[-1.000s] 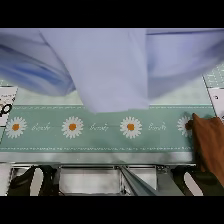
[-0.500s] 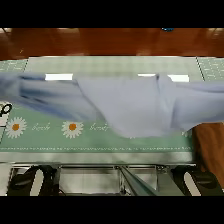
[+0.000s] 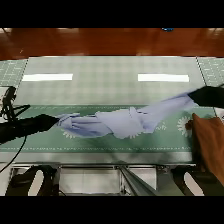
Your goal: Fold the shirts.
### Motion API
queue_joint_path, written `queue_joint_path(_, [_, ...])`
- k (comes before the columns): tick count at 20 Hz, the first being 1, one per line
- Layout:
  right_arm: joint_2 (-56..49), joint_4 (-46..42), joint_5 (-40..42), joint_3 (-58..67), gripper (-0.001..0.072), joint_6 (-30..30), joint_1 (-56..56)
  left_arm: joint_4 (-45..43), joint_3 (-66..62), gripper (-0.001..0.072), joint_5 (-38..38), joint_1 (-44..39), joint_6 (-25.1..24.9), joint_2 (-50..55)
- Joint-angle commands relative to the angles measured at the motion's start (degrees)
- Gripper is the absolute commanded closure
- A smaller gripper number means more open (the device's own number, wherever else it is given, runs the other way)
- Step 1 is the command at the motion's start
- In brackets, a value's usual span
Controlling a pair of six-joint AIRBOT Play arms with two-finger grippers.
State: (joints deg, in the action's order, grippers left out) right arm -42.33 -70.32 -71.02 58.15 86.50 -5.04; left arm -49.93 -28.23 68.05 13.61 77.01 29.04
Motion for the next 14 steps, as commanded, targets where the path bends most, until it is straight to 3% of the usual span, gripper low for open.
queue_joint_path(1, [-15.43,9.86,12.5,-0.81,0.0691,-4.98,-0.02,4.04,4.42,0.069,-11.72,-0.07,-1.55,6.64])
queue_joint_path(6, [-39.28,19.3,15.21,10.93,0.0673,-6.49,-0.02,6.32,4.42,0.069,-18.43,-0.2,-3.52,17.99])
queue_joint_path(7, [-42.47,20.96,14.82,13.31,0.0509,-6.34,-0.42,6.47,4.42,0.069,-18.38,-0.2,-4.42,19.78])
queue_joint_path(8, [-44.76,22.34,13.14,15.65,0.0285,-6.43,-1.2,6.47,4.42,0.069,-18.38,-0.17,-4.57,21.27])
queue_joint_path(11, [-45.24,21.46,2.93,19.91,0.0303,-7.26,-6.97,6.45,4.42,0.069,-18.34,-0.17,-4.59,22.73])
queue_joint_path(14, [-40.04,9.46,-9.49,13.16,0.0303,-6.56,-12.28,6.43,4.42,0.069,-17.57,-0.17,-4.68,22.69])
